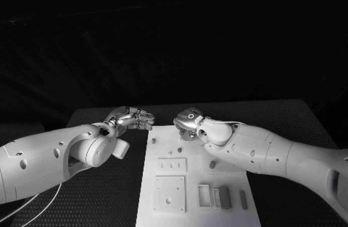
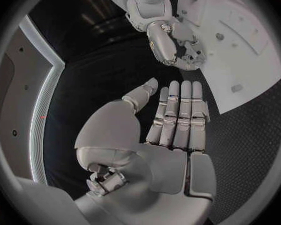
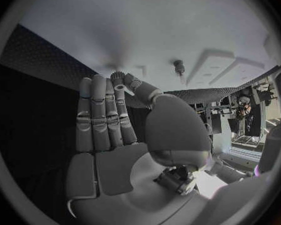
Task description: Assemble the parts on the task board
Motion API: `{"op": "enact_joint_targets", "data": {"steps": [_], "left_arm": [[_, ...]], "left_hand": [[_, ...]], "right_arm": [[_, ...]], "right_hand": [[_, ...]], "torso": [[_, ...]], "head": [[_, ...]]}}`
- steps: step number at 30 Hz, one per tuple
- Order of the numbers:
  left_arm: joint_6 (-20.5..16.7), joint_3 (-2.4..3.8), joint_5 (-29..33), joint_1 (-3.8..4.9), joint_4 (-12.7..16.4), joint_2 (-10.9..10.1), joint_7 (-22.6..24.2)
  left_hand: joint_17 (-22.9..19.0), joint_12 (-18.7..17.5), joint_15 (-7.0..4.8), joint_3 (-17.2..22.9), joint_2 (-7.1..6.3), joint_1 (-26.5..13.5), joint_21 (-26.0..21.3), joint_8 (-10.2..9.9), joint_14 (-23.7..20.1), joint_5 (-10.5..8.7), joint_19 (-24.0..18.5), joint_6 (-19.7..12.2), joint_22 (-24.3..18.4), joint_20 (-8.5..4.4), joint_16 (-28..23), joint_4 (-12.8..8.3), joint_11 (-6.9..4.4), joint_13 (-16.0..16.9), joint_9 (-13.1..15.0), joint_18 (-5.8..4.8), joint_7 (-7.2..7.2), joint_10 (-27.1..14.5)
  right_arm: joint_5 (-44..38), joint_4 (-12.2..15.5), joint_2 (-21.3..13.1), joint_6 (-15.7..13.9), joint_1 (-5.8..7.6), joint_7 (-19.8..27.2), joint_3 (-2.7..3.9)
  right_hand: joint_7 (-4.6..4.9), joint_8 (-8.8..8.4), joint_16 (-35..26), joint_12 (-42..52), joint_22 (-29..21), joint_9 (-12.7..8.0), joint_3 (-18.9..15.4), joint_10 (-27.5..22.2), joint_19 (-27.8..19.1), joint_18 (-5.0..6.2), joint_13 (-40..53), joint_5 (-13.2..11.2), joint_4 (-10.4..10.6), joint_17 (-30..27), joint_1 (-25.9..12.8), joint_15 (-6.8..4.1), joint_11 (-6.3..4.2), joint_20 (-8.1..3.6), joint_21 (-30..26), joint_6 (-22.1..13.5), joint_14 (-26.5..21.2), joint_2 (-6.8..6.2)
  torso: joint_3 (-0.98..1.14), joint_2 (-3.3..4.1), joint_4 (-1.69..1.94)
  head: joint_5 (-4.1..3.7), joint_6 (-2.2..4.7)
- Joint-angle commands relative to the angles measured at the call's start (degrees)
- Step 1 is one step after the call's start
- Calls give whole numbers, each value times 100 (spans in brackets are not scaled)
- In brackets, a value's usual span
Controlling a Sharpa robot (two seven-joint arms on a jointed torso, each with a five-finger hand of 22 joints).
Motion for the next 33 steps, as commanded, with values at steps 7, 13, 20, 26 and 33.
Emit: {"op": "enact_joint_targets", "data": {"steps": [7,13,20,26,33], "left_arm": [[75,6,23,8,13,9,26],[68,6,23,8,17,-8,18],[65,6,23,8,23,-13,14],[55,6,23,8,18,-25,16],[41,6,24,9,-8,-70,19]], "left_hand": [[10,-44,36,-37,-27,-55,-27,-23,19,15,16,-6,8,3,-29,-14,46,7,-10,-22,28,7],[14,-53,36,-39,-29,-59,-29,-29,22,15,18,-14,10,2,-33,-13,50,5,-12,-21,32,0],[18,-63,37,-42,-35,-59,-32,-36,21,15,17,-23,11,3,-39,-15,54,5,-14,-20,36,-7],[21,-68,38,-42,-38,-58,-35,-39,21,15,16,-28,12,4,-43,-16,55,4,-15,-20,38,-9],[23,-71,38,-43,-41,-57,-36,-41,20,14,15,-30,12,4,-46,-17,56,5,-16,-20,40,-10]], "right_arm": [[428,-113,31,77,-12,243,-9],[592,-153,34,22,-12,279,-10],[629,-135,-17,-145,-10,246,-10],[797,-38,-97,-378,-8,291,-10],[1069,444,-446,-783,75,364,-4]], "right_hand": [[130,-229,-19,-161,139,-65,232,-135,-48,111,32,21,-194,15,68,-42,20,-16,28,-232,2,42],[280,-561,-63,-461,136,-207,231,-932,-112,115,-207,21,-168,27,-101,143,258,23,37,-797,-29,-175],[286,-652,-92,-451,139,-260,256,-1252,-160,115,-366,21,-137,42,-165,226,351,46,50,-991,-78,-327],[303,-654,-97,-439,142,-268,265,-1310,-164,115,-419,21,-89,54,-212,264,394,52,71,-1018,-98,-383],[286,-652,-80,-420,144,-274,262,-1295,-146,115,-458,20,-2,75,-276,268,396,44,114,-1045,-88,-501]], "torso": [[-2,6,-1],[2,6,0],[4,6,-1],[6,7,-3],[15,2,-25]], "head": [[-2,13],[-2,1],[6,4],[5,15],[13,57]]}}
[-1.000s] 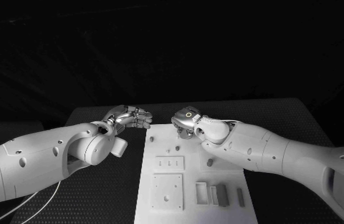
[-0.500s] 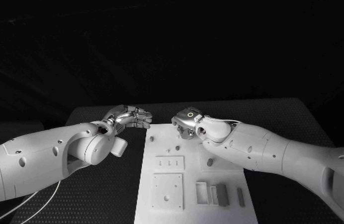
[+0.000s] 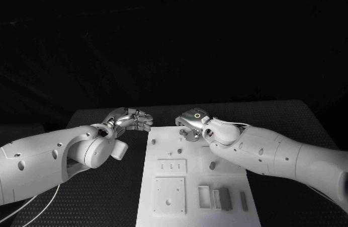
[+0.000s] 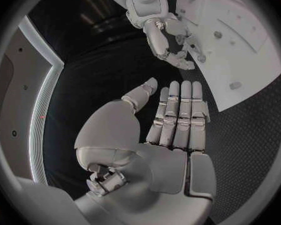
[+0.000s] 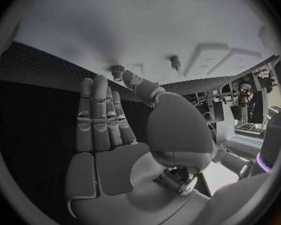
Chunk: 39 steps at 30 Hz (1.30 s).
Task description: Assemble the parts on the task board
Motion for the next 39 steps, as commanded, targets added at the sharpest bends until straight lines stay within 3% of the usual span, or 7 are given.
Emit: {"op": "enact_joint_targets", "data": {"steps": [1,11,17,19,21,25,39], "left_arm": [[39,6,22,8,-13,-18,40],[453,6,27,8,-219,-33,316],[527,6,3,7,-360,9,365],[523,5,3,7,-372,3,368],[514,5,3,6,-375,-1,366],[493,5,3,6,-391,-1,350],[508,3,-2,4,-462,63,330]], "left_hand": [[6,-23,38,-31,-18,-34,-37,-19,21,14,15,-9,9,4,-24,-5,36,5,-5,-19,19,10],[9,-27,39,-32,-30,-27,-40,-20,20,14,14,-9,10,4,-29,-10,37,6,-5,-19,19,11],[31,-66,45,-29,-62,15,-60,-68,12,16,3,-83,12,13,-58,-13,54,3,-23,-19,53,-15],[37,-74,46,-30,-64,17,-62,-78,14,16,5,-100,14,13,-61,-11,57,3,-27,-18,61,-19],[44,-86,47,-25,-63,27,-64,-89,17,19,8,-117,16,13,-66,-12,62,2,-30,-17,69,-30],[48,-91,47,-22,-62,32,-66,-92,19,19,10,-124,17,13,-68,-12,64,2,-32,-16,73,-34],[60,-103,47,-22,-65,32,-69,-107,25,18,15,-149,20,15,-75,-6,70,3,-37,-15,86,-41]], "right_arm": [[319,243,-181,-471,63,126,11],[1314,1195,-1208,-478,281,460,330],[1475,1436,-1727,987,380,136,422],[1476,1403,-1810,1190,380,152,450],[1485,1340,-1876,1262,379,159,451],[1530,1133,-1936,1431,378,123,449],[1864,81,-1471,1454,222,328,406]], "right_hand": [[-20,-20,-6,19,136,-7,-7,-3,-10,32,-17,-3,64,13,-34,41,3,-5,39,-34,15,-102],[136,103,350,218,151,40,-88,422,234,32,98,-3,275,222,-83,-114,-156,-140,335,138,256,-127],[-29,173,977,1363,154,124,-343,1507,361,32,1282,24,378,702,-124,-478,-562,-238,646,201,361,-207],[-195,230,1903,2523,49,234,-553,1128,492,3,2620,36,330,1399,-149,-400,-673,-324,1046,260,298,-244],[-92,231,2776,4200,-15,345,-571,247,422,-55,4357,48,322,2054,-119,-465,-517,-466,1609,227,-50,-243],[-4,73,3745,6054,162,373,-392,-390,442,32,5969,-7,444,2478,-203,-436,-541,-567,2446,22,-48,-348],[4,-173,4209,6420,143,254,-252,-338,432,32,6103,0,611,2644,-297,-446,-515,-696,2952,-362,228,-330]], "torso": [[4,-4,-20],[11,-25,-64],[24,-63,-156],[34,-71,-176],[47,-77,-194],[65,-79,-209],[55,-76,-183]], "head": [[5,33],[-43,164],[-59,202],[-78,200],[-65,203],[-43,195],[-100,171]]}}
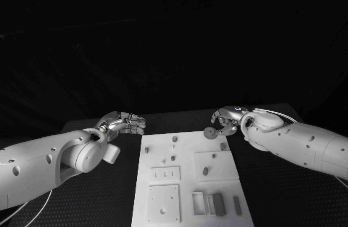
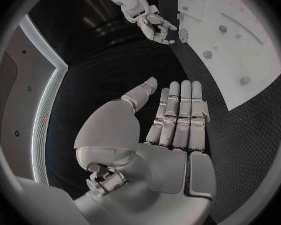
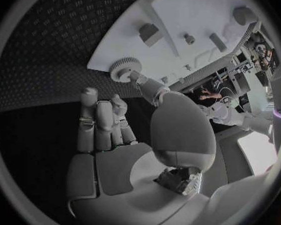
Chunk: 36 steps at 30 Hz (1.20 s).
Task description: Assemble the parts on the task board
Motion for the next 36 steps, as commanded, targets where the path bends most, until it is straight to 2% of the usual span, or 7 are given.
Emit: {"op": "enact_joint_targets", "data": {"steps": [1,6,13,17,28,32,36], "left_arm": [[104,4,-2,6,-11,24,72],[91,4,-2,5,-19,22,63],[99,4,-2,5,-15,19,49],[94,4,-2,5,-16,19,44],[97,4,-2,6,-9,10,27],[104,4,-3,6,-3,10,25],[104,4,-6,6,11,5,17]], "left_hand": [[7,-40,26,-22,-42,8,-37,-40,3,18,16,-31,6,15,-27,-6,29,3,-8,-11,0,0],[9,-42,27,-22,-39,6,-38,-42,4,18,17,-33,6,15,-29,-3,30,4,-8,-11,1,0],[12,-45,27,-24,-38,0,-40,-44,5,18,17,-38,7,16,-32,0,32,4,-9,-12,4,-1],[15,-49,28,-26,-39,-5,-41,-47,5,18,17,-42,7,17,-34,2,33,5,-9,-12,7,-3],[19,-53,28,-27,-37,-11,-44,-50,5,18,17,-49,8,17,-39,4,35,5,-10,-12,10,-6],[20,-56,29,-28,-38,-13,-45,-51,5,18,17,-51,9,17,-41,4,36,5,-10,-12,11,-7],[22,-57,29,-28,-37,-13,-46,-52,5,18,17,-53,9,17,-42,4,36,6,-10,-12,12,-8]], "right_arm": [[126,-140,75,175,-34,142,3],[209,-268,165,246,-106,204,-7],[291,-316,207,262,-148,264,-9],[345,-338,220,275,-149,285,-9],[345,-412,280,357,-159,293,-9],[308,-421,313,307,-173,249,-9],[81,-413,341,242,-184,136,-11]], "right_hand": [[-10,-13,37,34,146,-7,26,26,-14,136,8,-5,16,-6,-28,4,-4,-49,44,-14,41,38],[-22,30,65,53,142,5,36,16,-43,136,1,-5,24,-38,-41,-4,-15,-55,91,62,24,72],[-59,105,77,63,135,28,51,-5,-97,136,-20,-4,50,-120,-76,-35,-49,-52,136,194,-41,130],[-73,161,93,67,131,47,64,-12,-124,136,-36,-5,83,-160,-104,-48,-62,-49,160,298,-68,209],[-99,269,151,85,128,85,62,-22,-169,136,-66,-5,80,-221,-132,-74,-88,-52,215,519,-95,455],[-98,296,176,94,126,96,42,-24,-180,136,-74,-5,65,-233,-159,-73,-87,-51,232,589,-96,471],[-104,312,207,105,123,103,14,-19,-181,136,-83,-6,84,-237,-220,-75,-91,-48,250,642,-83,380]], "torso": [[-3,-1,12],[-3,-7,26],[3,-5,14],[-6,-6,16],[0,-6,16],[3,-1,16],[2,-3,18]], "head": [[-1,-27],[-10,-45],[3,-64],[-4,-65],[-2,-82],[0,-90],[-1,-98]]}}
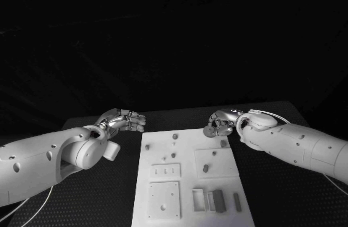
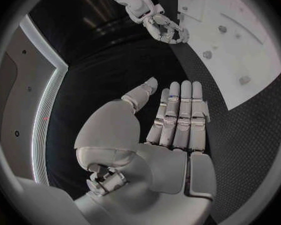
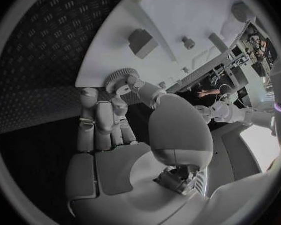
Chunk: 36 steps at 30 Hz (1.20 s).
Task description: Assemble the parts on the task board
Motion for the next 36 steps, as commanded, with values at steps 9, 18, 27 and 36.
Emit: {"op": "enact_joint_targets", "data": {"steps": [9,18,27,36], "left_arm": [[89,6,-13,7,31,-7,16],[91,6,-17,7,36,-10,10],[86,6,-25,7,44,-16,2],[65,6,-27,7,53,-33,-21]], "left_hand": [[8,-38,29,-28,-37,-14,-24,-30,5,18,17,-35,7,17,-23,3,37,6,-6,-10,-9,-8],[11,-42,30,-29,-37,-16,-27,-31,4,18,16,-38,7,18,-27,3,38,7,-6,-11,-8,-10],[14,-44,30,-28,-36,-15,-28,-32,4,18,16,-40,8,18,-29,2,38,8,-6,-10,-7,-11],[16,-45,29,-27,-32,-15,-29,-31,5,18,17,-40,9,18,-31,2,38,8,-5,-10,-7,-10]], "right_arm": [[-435,13,58,-40,-74,-141,-14],[-623,6,97,-102,-143,-167,-25],[-844,-34,102,-124,-190,-178,-36],[-740,-62,72,-59,-234,-120,-40]], "right_hand": [[127,54,82,49,119,17,-70,-8,-40,152,-29,-4,94,-34,-178,-14,-31,-9,51,402,-10,-202],[113,63,101,54,118,29,-97,-9,-46,152,-42,-4,107,-64,-204,-27,-44,-16,61,438,-21,-274],[20,184,155,70,121,111,-56,34,-60,152,-75,-3,-110,-106,41,-105,-131,-46,93,692,-9,25],[-8,192,182,60,115,145,-86,47,-88,152,-108,-4,-355,-167,74,-133,-159,-28,104,769,-33,259]], "torso": [[2,0,-2],[2,-3,-3],[2,-2,1],[2,-4,-5]], "head": [[14,-30],[26,-45],[20,-56],[22,-62]]}}
